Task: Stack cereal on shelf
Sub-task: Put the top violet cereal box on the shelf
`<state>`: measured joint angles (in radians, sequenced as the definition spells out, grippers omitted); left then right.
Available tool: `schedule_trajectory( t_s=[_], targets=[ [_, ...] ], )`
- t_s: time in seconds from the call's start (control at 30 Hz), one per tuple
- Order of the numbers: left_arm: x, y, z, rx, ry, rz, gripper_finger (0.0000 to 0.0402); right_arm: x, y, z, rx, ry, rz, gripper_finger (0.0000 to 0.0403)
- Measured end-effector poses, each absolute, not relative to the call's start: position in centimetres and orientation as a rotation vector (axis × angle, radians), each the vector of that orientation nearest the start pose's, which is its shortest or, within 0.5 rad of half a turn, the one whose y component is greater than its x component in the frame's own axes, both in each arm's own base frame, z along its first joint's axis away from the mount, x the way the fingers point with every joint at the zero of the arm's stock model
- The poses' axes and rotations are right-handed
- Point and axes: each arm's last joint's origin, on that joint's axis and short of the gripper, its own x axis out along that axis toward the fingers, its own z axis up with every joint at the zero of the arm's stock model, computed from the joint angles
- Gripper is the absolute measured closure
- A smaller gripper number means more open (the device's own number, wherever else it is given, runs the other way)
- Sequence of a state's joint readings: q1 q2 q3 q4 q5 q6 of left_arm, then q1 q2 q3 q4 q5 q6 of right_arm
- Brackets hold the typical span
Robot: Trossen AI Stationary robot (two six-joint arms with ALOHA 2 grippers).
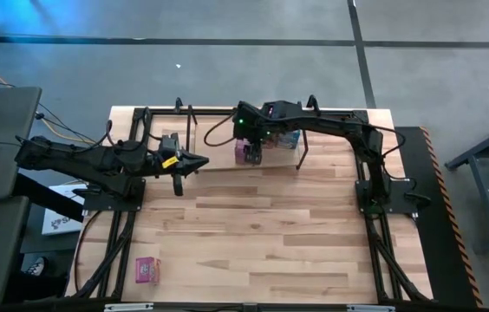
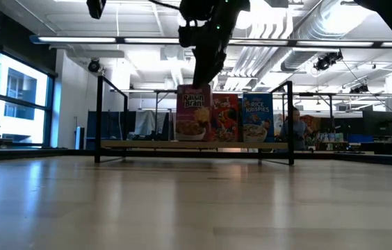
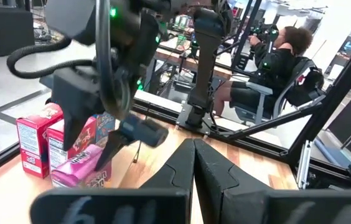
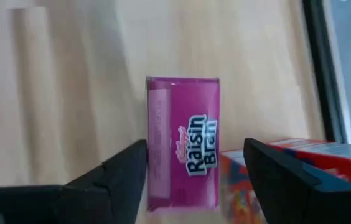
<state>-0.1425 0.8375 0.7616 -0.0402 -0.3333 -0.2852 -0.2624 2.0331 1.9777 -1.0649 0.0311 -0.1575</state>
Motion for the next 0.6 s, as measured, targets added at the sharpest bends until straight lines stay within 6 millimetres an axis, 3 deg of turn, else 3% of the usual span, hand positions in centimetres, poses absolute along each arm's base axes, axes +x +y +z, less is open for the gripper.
schedule_trajectory(
  t_s=[0.3,0.43,0.6],
  targets=[
    [18.6,-1.7,32.8,-0.252,0.103,0.209,0.0401,40.4,-11.2,33.4,0.038,1.113,-0.086,0.0159],
    [18.6,-1.7,32.7,-0.249,0.113,0.211,0.0401,38.5,-10.7,34.9,0.049,1.168,-0.070,0.0159],
    [18.6,-1.7,32.7,-0.267,0.113,0.222,0.0401,34.8,-9.7,36.3,0.093,1.154,-0.116,0.0162]
  ],
)
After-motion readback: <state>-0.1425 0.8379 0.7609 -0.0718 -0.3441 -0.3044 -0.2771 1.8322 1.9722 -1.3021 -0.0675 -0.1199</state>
